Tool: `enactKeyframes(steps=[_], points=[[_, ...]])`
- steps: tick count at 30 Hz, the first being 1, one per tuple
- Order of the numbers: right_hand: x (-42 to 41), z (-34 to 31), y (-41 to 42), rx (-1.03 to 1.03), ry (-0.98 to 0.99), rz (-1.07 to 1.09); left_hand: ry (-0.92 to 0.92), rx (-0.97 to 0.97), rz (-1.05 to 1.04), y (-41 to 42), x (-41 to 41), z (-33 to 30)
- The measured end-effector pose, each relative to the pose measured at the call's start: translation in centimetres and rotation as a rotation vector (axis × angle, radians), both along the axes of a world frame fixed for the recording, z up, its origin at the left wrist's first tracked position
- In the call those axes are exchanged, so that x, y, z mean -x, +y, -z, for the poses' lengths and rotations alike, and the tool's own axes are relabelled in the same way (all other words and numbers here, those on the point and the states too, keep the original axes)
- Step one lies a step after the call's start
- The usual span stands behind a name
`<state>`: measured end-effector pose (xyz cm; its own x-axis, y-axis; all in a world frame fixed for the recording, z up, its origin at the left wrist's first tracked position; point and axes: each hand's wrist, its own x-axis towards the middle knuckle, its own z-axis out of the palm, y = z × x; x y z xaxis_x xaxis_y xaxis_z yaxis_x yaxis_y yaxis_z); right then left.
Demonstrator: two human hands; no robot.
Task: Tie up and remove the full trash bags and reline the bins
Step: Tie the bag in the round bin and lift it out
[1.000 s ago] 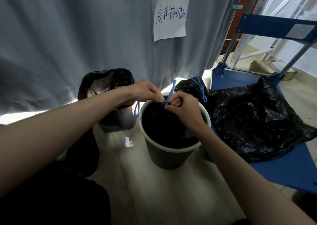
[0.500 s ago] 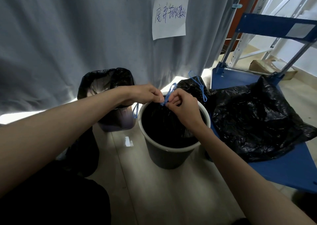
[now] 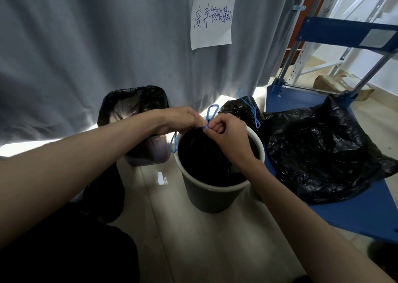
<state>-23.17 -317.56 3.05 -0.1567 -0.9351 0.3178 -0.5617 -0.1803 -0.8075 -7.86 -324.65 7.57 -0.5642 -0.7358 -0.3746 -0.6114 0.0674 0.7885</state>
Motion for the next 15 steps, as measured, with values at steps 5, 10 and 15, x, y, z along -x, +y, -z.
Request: enactKeyframes(steps=[5, 10, 15], points=[[0.5, -0.4, 0.1, -0.029, 0.027, -0.008, -0.006, -0.002, 0.011, -0.5, -0.2, -0.2], [1.1, -1.4, 0.4, -0.114, 0.048, -0.039, -0.083, 0.247, 0.033, -1.2, 0.2, 0.0], [1.4, -1.9, 0.8, -0.211, 0.143, -0.127, -0.225, 0.594, -0.027, -1.5, 0.7, 1.4]])
